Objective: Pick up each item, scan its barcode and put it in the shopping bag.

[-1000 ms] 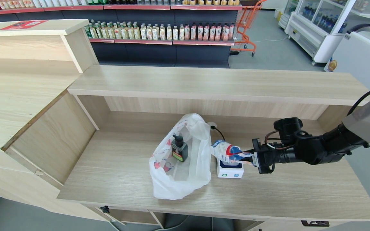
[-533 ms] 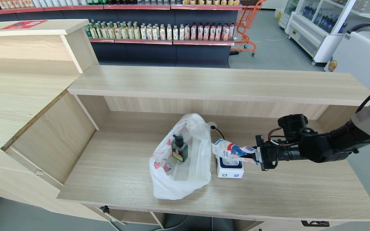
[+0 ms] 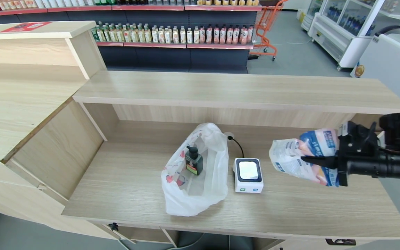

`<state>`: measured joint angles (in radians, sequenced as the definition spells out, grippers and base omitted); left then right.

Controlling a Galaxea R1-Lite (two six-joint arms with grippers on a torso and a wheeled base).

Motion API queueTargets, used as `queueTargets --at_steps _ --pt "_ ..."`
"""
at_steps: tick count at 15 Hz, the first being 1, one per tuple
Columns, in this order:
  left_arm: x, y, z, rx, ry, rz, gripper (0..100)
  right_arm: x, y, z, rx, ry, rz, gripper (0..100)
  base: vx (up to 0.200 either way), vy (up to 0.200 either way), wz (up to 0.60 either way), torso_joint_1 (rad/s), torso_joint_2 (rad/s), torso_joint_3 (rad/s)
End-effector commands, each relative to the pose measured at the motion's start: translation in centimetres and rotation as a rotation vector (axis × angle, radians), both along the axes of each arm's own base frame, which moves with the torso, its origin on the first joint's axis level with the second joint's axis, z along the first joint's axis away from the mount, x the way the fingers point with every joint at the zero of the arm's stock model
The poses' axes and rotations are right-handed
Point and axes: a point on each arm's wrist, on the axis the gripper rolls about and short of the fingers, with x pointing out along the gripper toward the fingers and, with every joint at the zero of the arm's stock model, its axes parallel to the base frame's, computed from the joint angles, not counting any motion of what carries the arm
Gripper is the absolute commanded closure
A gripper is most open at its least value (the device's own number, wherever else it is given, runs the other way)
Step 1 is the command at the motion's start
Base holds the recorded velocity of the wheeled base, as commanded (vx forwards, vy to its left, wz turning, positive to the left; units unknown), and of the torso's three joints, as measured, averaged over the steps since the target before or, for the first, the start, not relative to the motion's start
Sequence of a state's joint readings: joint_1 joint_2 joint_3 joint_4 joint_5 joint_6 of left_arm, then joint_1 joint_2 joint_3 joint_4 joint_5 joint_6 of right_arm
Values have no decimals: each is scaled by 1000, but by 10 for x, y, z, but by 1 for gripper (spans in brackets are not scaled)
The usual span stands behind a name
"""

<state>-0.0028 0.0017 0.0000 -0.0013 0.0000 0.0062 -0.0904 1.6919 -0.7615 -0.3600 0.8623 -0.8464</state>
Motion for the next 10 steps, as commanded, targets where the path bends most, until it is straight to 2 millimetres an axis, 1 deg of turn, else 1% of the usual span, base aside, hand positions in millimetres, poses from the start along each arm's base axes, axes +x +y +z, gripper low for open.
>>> queueTargets --at_steps 1,2,3,4,5,7,8,10 --pt "0 0 0 0 0 0 0 -71 -8 14 91 42 -115 100 0 0 0 0 0 0" --pt "0 0 0 0 0 0 0 -75 -8 14 99 45 -117 100 0 0 0 0 0 0" --pt "0 0 0 0 0 0 0 -80 -8 19 125 51 -135 100 0 0 0 0 0 0" --pt "0 0 0 0 0 0 0 -85 -6 29 187 72 -159 100 0 0 0 0 0 0" --pt "0 0 0 0 0 0 0 -90 1 50 301 117 -177 100 0 0 0 0 0 0" --pt "0 0 0 0 0 1 0 -94 18 74 456 216 -189 100 0 0 0 0 0 0" --pt "0 0 0 0 0 0 0 -94 24 77 484 255 -189 100 0 0 0 0 0 0" --pt "0 0 0 0 0 0 0 -94 26 74 473 334 -228 100 0 0 0 0 0 0"
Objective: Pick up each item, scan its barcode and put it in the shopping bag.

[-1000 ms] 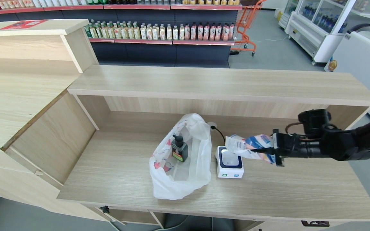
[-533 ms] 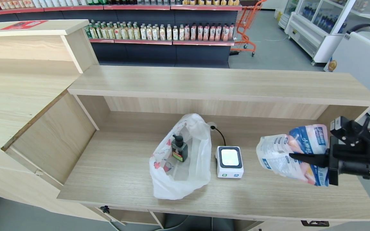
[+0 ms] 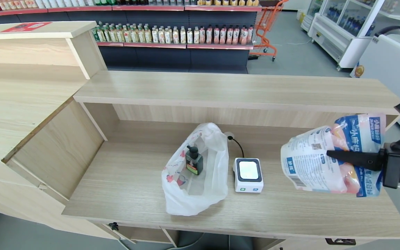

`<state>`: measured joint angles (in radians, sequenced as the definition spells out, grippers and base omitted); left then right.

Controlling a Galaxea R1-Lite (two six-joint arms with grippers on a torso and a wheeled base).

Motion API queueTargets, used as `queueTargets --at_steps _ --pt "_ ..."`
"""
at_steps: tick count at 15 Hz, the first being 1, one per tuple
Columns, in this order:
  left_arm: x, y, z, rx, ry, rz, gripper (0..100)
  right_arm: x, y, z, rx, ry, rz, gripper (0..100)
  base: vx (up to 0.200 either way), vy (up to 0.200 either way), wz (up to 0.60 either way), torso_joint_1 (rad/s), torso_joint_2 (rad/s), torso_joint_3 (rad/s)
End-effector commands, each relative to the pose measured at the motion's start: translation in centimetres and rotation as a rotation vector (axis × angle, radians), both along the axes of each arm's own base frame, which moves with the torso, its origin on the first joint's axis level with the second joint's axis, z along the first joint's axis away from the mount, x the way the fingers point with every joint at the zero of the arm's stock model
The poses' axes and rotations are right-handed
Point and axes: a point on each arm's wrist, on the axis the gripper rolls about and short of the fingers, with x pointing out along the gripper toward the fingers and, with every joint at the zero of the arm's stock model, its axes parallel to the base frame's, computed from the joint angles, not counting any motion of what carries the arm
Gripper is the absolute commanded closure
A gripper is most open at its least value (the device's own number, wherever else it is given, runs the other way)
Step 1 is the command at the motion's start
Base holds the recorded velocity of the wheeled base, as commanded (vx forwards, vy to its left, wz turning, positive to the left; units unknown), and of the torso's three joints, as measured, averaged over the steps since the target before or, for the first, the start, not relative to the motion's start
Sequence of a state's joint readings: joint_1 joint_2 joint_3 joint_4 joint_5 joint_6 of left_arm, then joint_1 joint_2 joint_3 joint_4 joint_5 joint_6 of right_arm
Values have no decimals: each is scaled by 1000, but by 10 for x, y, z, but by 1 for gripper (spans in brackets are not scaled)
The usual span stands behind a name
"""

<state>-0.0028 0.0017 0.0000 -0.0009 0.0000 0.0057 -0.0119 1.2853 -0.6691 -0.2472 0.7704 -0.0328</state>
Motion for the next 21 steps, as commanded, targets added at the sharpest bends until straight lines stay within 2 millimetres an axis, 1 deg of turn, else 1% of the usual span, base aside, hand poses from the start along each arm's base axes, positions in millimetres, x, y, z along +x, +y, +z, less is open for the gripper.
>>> queueTargets --at_steps 1,6,10,13,15,19,21 --pt "0 0 0 0 -1 0 0 -4 5 11 -7 -4 3 100 0 0 0 0 0 0" --pt "0 0 0 0 -1 0 0 -1 5 6 -16 30 -17 100 0 0 0 0 0 0" --pt "0 0 0 0 -1 0 0 -2 6 3 -16 65 -15 100 0 200 0 4 -2 7" --pt "0 0 0 5 -1 0 0 3 11 -5 -20 110 -4 100 0 200 0 6 7 1" --pt "0 0 0 5 -1 0 0 10 21 -10 -23 159 -9 100 0 200 0 -5 -5 7" --pt "0 0 0 0 -1 0 0 28 48 -24 -45 222 84 100 0 0 0 0 0 0" --pt "0 0 0 0 -1 0 0 40 58 -34 -71 253 116 100 0 0 0 0 0 0"
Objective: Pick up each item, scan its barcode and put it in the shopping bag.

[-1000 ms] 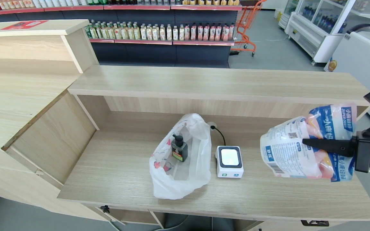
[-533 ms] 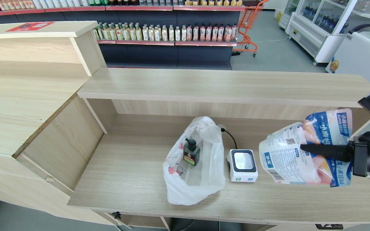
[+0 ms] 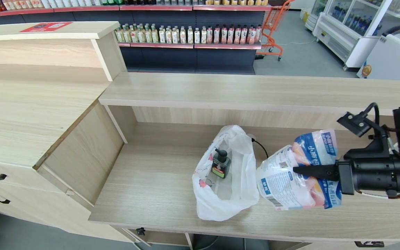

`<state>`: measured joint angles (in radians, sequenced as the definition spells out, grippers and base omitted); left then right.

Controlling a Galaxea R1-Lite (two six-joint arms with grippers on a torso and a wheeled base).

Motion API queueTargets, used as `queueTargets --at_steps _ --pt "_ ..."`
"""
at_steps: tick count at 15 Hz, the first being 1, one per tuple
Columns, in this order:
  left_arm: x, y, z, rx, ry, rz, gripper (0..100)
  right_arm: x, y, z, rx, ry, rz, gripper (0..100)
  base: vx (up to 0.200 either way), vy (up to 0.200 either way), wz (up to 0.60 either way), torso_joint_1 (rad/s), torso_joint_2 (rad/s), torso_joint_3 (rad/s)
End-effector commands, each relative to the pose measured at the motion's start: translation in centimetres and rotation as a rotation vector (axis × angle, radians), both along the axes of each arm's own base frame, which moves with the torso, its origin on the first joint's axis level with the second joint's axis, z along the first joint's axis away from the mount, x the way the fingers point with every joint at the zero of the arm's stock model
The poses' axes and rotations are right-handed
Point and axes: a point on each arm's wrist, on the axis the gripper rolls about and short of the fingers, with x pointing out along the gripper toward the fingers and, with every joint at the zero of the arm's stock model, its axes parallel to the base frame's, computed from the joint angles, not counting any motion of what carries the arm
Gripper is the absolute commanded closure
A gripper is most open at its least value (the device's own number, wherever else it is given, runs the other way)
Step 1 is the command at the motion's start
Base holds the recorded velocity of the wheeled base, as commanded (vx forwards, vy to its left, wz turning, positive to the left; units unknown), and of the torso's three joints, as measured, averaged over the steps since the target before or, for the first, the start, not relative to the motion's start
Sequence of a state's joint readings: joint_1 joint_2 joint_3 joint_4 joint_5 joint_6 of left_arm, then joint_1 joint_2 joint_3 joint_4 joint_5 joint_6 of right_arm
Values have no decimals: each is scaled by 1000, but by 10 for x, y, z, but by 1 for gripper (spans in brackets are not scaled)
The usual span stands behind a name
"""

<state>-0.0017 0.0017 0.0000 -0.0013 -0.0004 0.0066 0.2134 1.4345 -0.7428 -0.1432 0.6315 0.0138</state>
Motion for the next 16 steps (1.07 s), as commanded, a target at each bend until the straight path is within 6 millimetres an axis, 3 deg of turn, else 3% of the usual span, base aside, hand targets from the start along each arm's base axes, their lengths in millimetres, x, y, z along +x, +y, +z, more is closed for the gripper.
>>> queueTargets --at_steps 1,4,6,8,12,16 --pt "0 0 0 0 0 -1 0 20 12 -19 -42 43 50 100 0 0 0 0 0 0" --pt "0 0 0 0 0 -1 0 33 21 -38 -109 29 120 100 0 0 0 0 0 0" --pt "0 0 0 0 0 -1 0 54 24 -58 -184 -31 178 100 0 0 0 0 0 0" --pt "0 0 0 0 0 -1 0 70 29 -63 -186 -64 185 100 0 0 0 0 0 0" --pt "0 0 0 0 0 -1 0 100 61 -80 -183 -126 234 100 0 0 0 0 0 0" --pt "0 0 0 0 0 -1 0 107 91 -99 -200 -126 289 100 0 0 0 0 0 0"
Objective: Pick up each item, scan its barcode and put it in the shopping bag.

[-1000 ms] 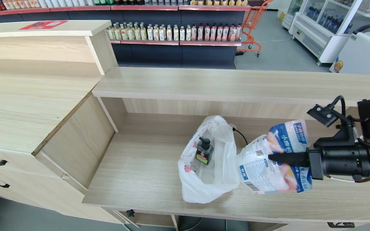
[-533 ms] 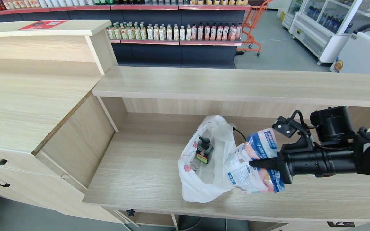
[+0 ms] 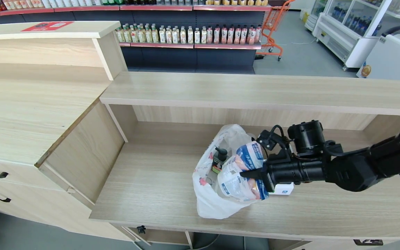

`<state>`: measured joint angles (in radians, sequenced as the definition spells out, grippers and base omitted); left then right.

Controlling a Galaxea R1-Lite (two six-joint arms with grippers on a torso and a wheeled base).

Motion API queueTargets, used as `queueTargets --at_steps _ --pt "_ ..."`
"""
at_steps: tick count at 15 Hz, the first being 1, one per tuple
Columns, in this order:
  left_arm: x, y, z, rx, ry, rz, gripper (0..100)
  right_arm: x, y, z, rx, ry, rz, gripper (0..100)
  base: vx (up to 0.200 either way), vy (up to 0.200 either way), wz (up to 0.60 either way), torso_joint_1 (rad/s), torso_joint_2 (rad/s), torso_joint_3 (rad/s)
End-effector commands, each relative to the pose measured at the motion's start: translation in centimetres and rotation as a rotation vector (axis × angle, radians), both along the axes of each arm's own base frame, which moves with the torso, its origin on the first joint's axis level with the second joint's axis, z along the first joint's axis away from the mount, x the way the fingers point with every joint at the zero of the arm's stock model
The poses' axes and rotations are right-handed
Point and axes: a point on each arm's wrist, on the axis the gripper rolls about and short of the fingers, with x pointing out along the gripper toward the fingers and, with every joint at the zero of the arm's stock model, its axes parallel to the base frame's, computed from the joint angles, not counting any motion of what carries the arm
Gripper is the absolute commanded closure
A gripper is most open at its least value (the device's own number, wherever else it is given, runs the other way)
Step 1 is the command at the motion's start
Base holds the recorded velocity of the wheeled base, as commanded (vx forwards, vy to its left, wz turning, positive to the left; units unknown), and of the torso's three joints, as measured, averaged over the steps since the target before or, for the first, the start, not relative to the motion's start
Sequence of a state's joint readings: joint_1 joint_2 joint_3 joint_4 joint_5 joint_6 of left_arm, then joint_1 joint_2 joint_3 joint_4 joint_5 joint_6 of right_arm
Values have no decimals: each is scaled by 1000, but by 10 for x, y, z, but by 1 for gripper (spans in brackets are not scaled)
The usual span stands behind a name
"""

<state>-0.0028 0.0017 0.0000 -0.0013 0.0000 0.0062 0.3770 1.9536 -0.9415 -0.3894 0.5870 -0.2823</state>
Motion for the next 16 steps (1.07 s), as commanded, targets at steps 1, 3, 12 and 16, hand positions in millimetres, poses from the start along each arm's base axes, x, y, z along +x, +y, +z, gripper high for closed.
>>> queueTargets --at_steps 1,3,12,16 --pt "0 0 0 0 0 0 0 8 14 -25 -25 24 17 100 0 0 0 0 0 0" --pt "0 0 0 0 0 0 0 18 21 -42 -45 -22 -25 100 0 0 0 0 0 0" --pt "0 0 0 0 0 0 0 30 31 -72 -60 -36 -27 100 0 0 0 0 0 0" --pt "0 0 0 0 0 0 0 30 32 -67 -45 -51 -33 0 0 0 0 0 0 0"
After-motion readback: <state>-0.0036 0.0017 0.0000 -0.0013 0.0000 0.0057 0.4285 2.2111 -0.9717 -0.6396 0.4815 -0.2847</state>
